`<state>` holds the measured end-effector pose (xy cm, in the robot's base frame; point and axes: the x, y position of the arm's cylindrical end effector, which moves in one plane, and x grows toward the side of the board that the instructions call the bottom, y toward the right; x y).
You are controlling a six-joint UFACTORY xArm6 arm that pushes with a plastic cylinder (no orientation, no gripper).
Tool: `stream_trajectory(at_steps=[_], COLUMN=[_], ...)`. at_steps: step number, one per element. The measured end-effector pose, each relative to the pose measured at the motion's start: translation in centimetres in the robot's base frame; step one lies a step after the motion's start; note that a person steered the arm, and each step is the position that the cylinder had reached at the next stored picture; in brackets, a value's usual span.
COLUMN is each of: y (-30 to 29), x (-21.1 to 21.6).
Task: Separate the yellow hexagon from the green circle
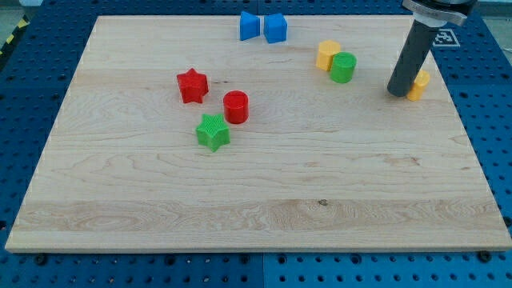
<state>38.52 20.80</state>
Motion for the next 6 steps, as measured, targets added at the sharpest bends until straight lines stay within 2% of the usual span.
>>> stream_trajectory(at_steps=[2, 3, 4, 6], y=[-9.9, -12.9, -12.9, -14.4], x=[-0.3, -3.0, -5.9, -7.2])
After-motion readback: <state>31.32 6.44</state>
